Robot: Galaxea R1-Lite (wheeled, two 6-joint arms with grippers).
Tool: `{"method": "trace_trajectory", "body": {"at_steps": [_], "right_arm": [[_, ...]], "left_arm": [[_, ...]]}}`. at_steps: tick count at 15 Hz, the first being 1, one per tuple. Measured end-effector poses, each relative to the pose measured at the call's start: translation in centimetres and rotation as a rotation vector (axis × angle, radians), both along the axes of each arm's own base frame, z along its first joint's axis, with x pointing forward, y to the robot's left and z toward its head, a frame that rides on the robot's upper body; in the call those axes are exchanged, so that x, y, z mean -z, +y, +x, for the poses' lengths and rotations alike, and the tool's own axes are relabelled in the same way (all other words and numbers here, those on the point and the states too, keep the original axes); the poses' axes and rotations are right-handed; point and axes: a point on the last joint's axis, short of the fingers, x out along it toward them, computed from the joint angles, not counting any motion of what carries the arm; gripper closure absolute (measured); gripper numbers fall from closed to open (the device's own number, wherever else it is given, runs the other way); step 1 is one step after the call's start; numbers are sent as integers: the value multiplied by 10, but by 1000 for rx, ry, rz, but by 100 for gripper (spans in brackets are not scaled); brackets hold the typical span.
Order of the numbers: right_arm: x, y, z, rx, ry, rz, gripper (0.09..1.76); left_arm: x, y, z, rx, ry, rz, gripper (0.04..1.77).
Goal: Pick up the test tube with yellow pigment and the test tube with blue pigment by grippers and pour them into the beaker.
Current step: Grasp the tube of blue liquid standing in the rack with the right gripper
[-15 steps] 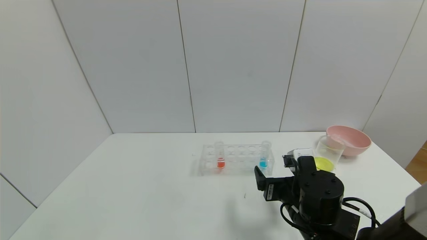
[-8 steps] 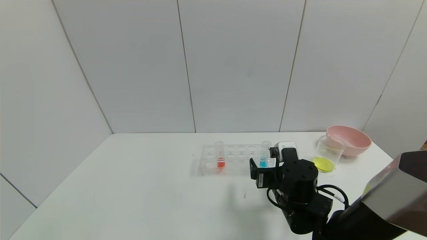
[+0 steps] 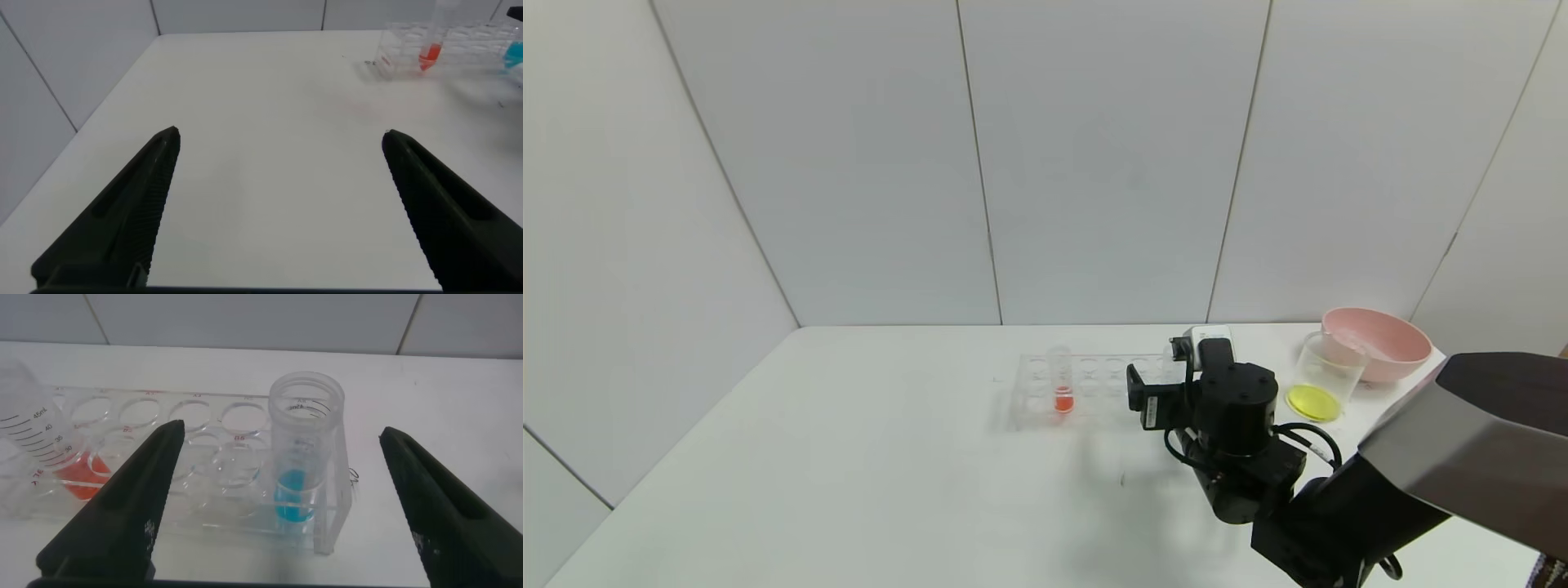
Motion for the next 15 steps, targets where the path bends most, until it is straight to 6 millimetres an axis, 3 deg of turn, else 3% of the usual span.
{"method": "trace_trajectory", "body": {"at_steps": [6, 14, 15], "right_arm": [[5, -4, 16, 26, -4, -15, 14], [7, -5, 16, 10, 7, -19, 14], [7, -5, 17, 11, 7, -20, 21]], "left_arm": [[0, 0, 0, 0, 0, 0, 5], [0, 0, 0, 0, 0, 0, 5], [0, 0, 0, 0, 0, 0, 5]]}}
